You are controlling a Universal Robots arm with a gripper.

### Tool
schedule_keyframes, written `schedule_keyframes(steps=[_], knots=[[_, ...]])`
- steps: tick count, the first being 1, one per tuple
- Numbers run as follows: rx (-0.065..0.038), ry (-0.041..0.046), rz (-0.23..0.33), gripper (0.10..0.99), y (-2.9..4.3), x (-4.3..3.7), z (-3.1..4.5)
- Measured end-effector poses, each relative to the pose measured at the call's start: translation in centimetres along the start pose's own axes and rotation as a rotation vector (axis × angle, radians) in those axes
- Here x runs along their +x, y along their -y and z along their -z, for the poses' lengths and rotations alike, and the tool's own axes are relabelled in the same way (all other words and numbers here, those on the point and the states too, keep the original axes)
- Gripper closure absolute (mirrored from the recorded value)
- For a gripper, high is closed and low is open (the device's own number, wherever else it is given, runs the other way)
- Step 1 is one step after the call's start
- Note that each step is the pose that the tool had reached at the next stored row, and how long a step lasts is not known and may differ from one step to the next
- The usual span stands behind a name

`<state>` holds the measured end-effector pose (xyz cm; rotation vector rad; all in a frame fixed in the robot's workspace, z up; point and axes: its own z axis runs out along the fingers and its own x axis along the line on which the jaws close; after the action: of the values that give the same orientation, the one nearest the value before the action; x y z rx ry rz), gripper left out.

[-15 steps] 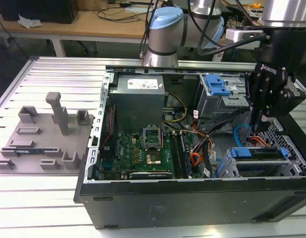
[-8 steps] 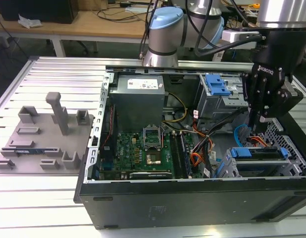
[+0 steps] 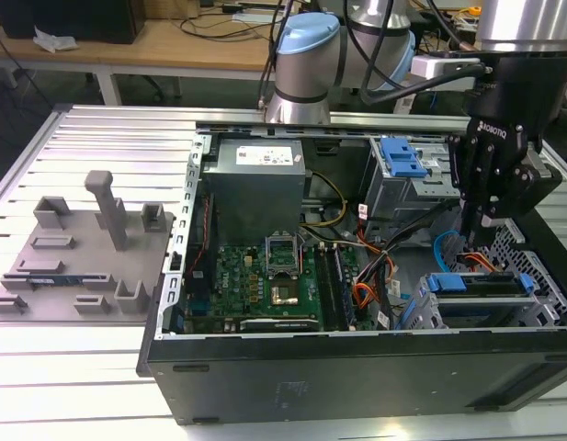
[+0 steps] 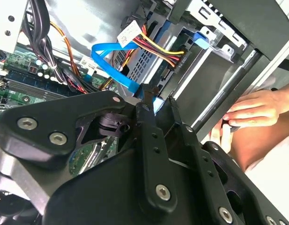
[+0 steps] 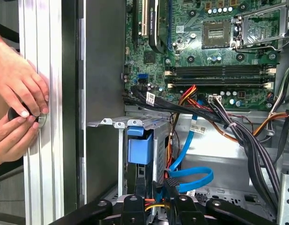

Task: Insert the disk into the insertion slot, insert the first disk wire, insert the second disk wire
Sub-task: 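Insert the second disk wire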

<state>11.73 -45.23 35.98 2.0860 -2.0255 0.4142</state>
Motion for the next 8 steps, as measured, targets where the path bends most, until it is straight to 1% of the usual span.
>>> schedule_keyframes(steps=[2, 3, 5, 8], knots=[[0.000, -0.0012, 0.000, 0.784, 0.01, -0.01, -0.02], [0.000, -0.0016, 0.000, 0.800, 0.01, -0.01, -0.03], [0.000, -0.0017, 0.000, 0.925, 0.01, -0.02, -0.05], [0.000, -0.0017, 0.000, 0.925, 0.01, -0.02, -0.06]])
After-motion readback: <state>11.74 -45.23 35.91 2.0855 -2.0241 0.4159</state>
